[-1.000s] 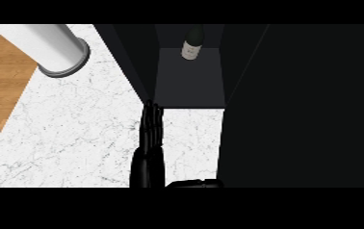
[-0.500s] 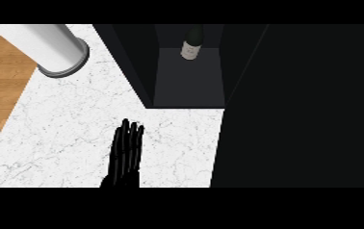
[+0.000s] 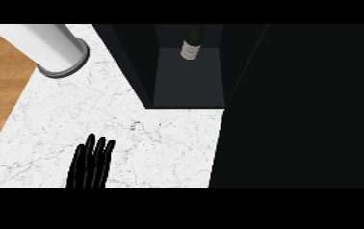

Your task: Pick up the wine, place it into the cabinet and close the cabinet

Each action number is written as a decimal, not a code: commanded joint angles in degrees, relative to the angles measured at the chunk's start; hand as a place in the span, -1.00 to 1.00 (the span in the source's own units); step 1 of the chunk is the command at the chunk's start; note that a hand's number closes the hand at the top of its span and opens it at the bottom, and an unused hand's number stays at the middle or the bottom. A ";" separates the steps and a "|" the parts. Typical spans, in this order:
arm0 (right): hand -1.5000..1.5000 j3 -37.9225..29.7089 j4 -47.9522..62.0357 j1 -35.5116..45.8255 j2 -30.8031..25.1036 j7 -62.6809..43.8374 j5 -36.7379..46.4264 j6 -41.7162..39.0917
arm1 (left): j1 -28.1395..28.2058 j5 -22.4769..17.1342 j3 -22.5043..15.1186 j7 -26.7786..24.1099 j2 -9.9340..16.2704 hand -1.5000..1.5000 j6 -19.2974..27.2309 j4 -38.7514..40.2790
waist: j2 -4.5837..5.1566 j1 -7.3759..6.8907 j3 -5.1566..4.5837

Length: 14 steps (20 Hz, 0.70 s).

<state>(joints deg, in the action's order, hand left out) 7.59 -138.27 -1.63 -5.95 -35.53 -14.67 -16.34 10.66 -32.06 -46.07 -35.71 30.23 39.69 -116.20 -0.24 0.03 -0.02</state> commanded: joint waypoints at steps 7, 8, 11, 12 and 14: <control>1.00 9.64 -6.20 -8.55 2.85 -5.94 -7.77 0.32 | 7.30 -6.69 11.85 -1.84 7.87 -1.00 -7.05 -6.86 | 0.04 -0.20 -0.01; 1.00 11.70 -9.38 -9.55 2.11 -8.28 -8.43 0.13 | 6.96 -7.44 14.04 -3.26 7.76 -1.00 -8.57 -4.26 | -0.03 0.04 -0.05; 1.00 16.41 -11.53 -7.99 -0.02 -7.89 -6.66 -3.44 | 8.18 -8.49 15.44 -2.78 7.54 -1.00 -8.21 -4.64 | -0.10 0.13 -0.04; 1.00 19.11 -10.58 -7.86 1.33 -6.21 -3.47 -3.14 | 10.13 -10.08 18.14 -2.76 10.57 -1.00 -10.35 -7.44 | -0.23 -0.26 -0.05; 1.00 24.35 -9.36 -6.78 3.26 -6.74 0.32 -1.42 | 13.74 -10.30 18.19 -4.69 10.68 -1.00 -12.65 -7.47 | -0.24 -0.59 -0.08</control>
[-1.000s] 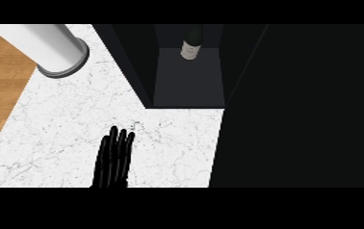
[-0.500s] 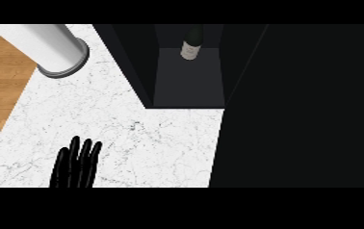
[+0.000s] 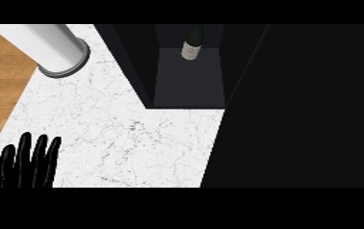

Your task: Pick up the wine, place it into the cabinet and close the cabinet

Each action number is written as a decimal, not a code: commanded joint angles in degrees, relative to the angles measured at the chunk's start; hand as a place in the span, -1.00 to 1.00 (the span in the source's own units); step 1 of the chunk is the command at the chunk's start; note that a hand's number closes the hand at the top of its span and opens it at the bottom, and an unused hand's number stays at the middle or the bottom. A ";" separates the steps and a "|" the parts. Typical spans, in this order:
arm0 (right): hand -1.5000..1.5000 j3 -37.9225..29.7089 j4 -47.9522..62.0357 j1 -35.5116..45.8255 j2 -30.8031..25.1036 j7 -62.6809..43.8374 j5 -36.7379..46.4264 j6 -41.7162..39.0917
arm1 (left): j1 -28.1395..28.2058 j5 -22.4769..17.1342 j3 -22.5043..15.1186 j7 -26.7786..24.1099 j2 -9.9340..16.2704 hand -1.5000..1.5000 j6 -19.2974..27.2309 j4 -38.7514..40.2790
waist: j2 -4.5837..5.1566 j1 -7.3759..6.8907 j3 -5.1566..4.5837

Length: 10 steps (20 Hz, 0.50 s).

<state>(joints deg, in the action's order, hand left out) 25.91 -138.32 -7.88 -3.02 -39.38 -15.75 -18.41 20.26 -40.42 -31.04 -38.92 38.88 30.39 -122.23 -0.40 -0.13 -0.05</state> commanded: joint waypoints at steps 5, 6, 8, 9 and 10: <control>1.00 16.37 -7.39 0.76 2.92 -3.42 8.27 5.16 | 4.71 -7.11 11.32 0.77 4.58 -1.00 -8.21 1.20 | -0.04 0.12 -0.07; 1.00 14.29 -11.51 -0.19 1.59 -5.78 5.51 4.75 | 7.88 -6.08 10.96 -0.23 5.71 -1.00 -8.81 -0.74 | -0.15 -0.12 -0.04; 1.00 17.70 -10.24 3.29 2.97 -6.68 8.35 7.15 | 4.74 -9.73 16.06 2.05 6.49 -1.00 -9.97 1.29 | -0.11 0.31 -0.09; 1.00 22.36 -7.96 3.24 2.98 -5.07 11.62 9.78 | 9.01 -8.72 14.91 -0.48 6.86 -1.00 -12.90 0.57 | -0.42 -0.22 -0.13; 1.00 23.52 -9.24 1.09 2.99 -4.68 11.95 10.90 | 8.44 -10.05 17.83 0.67 8.21 -1.00 -13.77 0.71 | -0.34 0.18 -0.07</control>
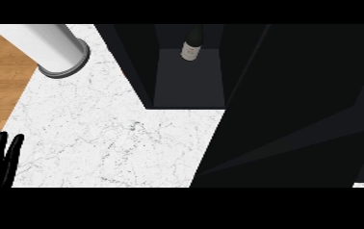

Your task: Pick up the wine, place it into the cabinet and close the cabinet

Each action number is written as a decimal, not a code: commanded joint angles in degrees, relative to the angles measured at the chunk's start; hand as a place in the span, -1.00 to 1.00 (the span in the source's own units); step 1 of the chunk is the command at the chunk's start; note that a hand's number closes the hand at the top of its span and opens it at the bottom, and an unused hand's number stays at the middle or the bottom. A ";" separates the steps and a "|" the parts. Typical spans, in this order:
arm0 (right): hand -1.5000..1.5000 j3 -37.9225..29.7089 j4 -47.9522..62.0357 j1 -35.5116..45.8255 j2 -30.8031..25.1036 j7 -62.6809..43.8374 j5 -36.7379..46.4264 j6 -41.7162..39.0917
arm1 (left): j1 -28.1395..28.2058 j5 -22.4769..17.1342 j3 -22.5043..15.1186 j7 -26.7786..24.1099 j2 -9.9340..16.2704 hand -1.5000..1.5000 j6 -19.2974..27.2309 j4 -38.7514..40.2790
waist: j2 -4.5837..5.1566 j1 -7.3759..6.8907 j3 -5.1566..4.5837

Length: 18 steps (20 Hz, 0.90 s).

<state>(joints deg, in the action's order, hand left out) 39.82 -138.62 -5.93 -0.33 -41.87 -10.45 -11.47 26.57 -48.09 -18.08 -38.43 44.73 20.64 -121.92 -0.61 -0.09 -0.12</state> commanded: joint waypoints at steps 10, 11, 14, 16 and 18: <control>1.00 18.92 0.86 13.62 0.22 1.85 17.61 21.87 | 0.83 -6.02 9.56 3.44 2.79 -1.00 -8.51 2.35 | 0.00 -0.40 -0.08; 1.00 17.98 1.30 16.82 0.21 0.42 16.51 22.49 | -1.30 -4.64 7.11 2.68 0.34 -1.00 -7.98 4.47 | 0.26 -0.13 -0.09; 1.00 19.00 4.24 20.30 0.11 0.61 19.66 26.41 | 0.61 -3.99 5.84 3.49 0.59 -1.00 -9.03 1.45 | 0.12 -0.62 -0.07; 1.00 17.21 3.61 24.59 0.04 -2.22 20.15 29.74 | -1.31 -6.06 8.28 5.23 1.09 -1.00 -9.46 2.44 | 0.24 -0.45 -0.09; 1.00 15.40 6.44 28.80 -0.02 -1.61 19.22 31.05 | -0.55 -6.31 9.22 5.10 0.90 -1.00 -10.13 3.24 | 0.33 -1.15 -0.10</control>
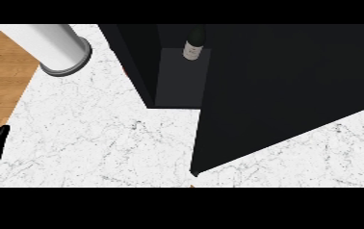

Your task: Pick up the wine, place it into the cabinet and close the cabinet

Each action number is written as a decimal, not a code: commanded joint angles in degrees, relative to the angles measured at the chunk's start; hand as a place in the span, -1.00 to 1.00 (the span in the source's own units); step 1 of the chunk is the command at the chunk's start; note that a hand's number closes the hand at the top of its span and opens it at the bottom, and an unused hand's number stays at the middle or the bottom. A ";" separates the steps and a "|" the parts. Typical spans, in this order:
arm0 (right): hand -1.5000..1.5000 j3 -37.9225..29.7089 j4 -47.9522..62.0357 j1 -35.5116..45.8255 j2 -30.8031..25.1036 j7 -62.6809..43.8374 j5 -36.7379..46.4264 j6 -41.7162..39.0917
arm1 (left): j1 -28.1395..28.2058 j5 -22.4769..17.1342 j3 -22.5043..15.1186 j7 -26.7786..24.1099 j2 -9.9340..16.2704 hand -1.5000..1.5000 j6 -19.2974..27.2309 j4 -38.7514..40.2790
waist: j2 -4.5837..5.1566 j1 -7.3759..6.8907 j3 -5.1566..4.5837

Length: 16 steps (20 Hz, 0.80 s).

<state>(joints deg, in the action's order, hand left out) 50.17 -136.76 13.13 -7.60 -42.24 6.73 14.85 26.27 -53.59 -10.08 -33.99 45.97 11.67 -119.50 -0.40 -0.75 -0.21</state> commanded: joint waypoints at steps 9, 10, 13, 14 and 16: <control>1.00 -2.32 11.80 25.48 7.10 -3.62 -8.86 11.91 | -2.14 -0.08 -0.06 3.04 -1.52 -1.00 -0.67 -1.34 | 0.36 -1.88 -0.07; 1.00 -4.28 16.19 26.35 7.11 0.71 -11.54 11.48 | -4.02 -0.19 0.41 3.13 -1.97 -1.00 -0.98 1.32 | 0.83 -1.84 0.00; 1.00 -8.32 23.18 34.71 7.30 2.86 -15.54 13.61 | -6.54 -1.91 1.86 5.80 -1.55 -1.00 0.78 -0.90 | 0.90 -2.14 0.06; 1.00 -7.61 25.41 37.82 7.37 3.30 -16.10 16.82 | -4.20 0.63 -0.87 3.89 -3.36 -1.00 0.46 -0.54 | 0.59 -2.26 0.03; 1.00 -14.23 30.07 44.09 7.45 2.40 -18.88 13.40 | -5.60 1.89 -1.54 3.64 -4.92 -1.00 1.50 1.37 | 0.68 -1.43 0.07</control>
<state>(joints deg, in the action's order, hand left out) 42.26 -115.63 46.75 -2.31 -40.94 -8.14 28.20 21.85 -52.97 -10.57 -30.40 42.91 12.16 -119.20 0.23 -2.51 -0.17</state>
